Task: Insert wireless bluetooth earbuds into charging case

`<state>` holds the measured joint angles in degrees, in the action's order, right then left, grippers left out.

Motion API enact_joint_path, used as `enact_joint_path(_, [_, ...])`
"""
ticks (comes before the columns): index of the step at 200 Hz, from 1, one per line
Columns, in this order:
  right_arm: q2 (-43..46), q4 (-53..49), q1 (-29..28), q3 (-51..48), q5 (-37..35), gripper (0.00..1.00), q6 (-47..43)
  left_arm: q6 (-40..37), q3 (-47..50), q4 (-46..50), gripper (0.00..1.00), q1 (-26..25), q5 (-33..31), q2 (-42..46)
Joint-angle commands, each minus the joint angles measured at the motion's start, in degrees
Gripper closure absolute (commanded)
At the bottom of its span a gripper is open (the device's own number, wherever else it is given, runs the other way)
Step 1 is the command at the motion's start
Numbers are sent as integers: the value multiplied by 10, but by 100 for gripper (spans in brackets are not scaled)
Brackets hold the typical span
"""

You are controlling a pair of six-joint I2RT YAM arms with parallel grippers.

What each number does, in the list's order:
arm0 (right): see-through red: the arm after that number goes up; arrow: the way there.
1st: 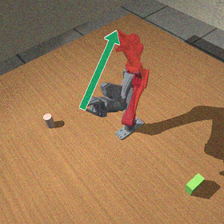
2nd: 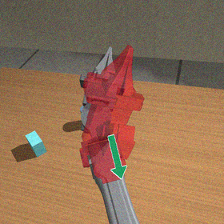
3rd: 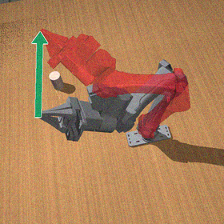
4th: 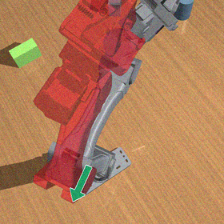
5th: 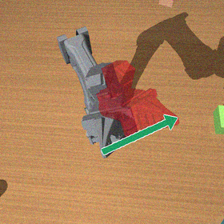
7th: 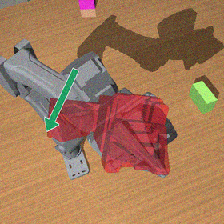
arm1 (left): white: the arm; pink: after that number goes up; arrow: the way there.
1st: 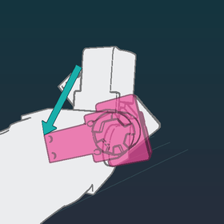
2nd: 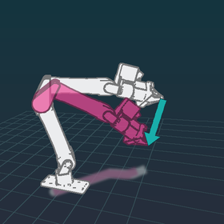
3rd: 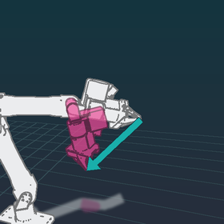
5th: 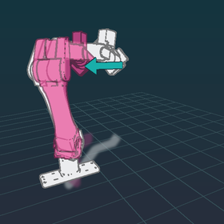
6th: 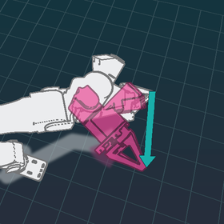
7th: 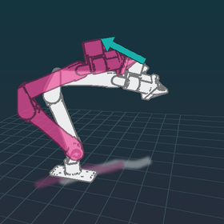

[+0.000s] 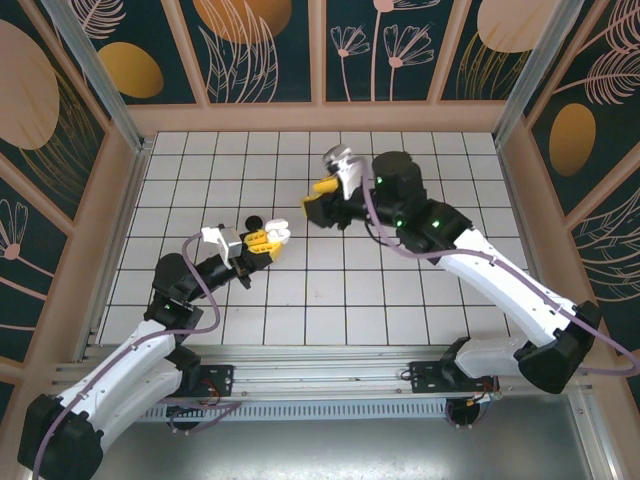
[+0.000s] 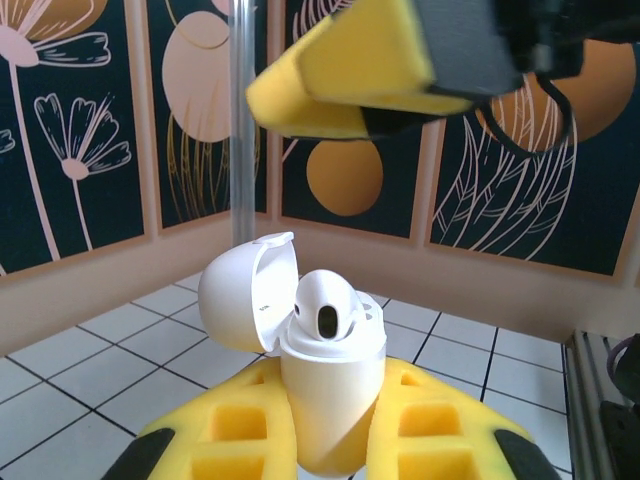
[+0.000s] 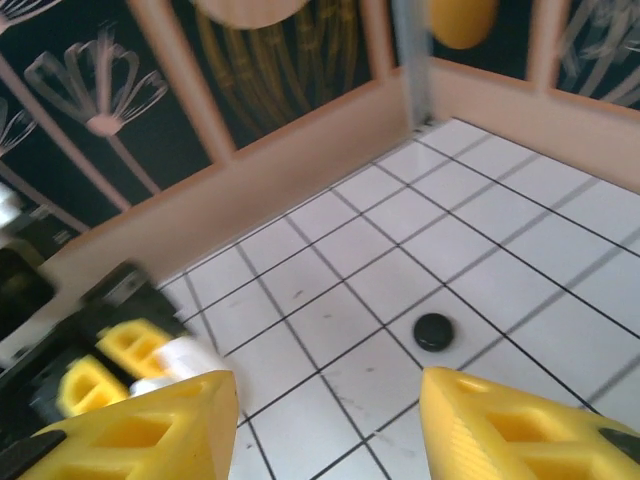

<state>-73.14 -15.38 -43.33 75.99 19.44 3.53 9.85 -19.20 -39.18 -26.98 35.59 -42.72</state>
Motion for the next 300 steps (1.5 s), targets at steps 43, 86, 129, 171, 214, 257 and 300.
enact_joint_path(43, [-135,-76,110,44,26,53,106,-30,16,16,100,0,-16,7])
enact_joint_path(86, [-278,-122,144,100,67,56,98,-33,21,22,100,-1,-22,5])
enact_joint_path(129, [-412,-188,150,182,63,61,65,-38,25,33,100,-1,-30,11])
enact_joint_path(171, [-452,-144,169,160,55,75,82,-41,27,41,100,-1,-32,12])
enact_joint_path(214, [-481,-127,179,147,78,78,76,-44,26,44,100,-1,-34,11])
enact_joint_path(257, [-496,-103,188,125,68,87,83,-40,25,41,100,-1,-31,6])
enact_joint_path(300, [-503,-69,192,99,78,96,91,-39,22,52,100,-1,-29,12])
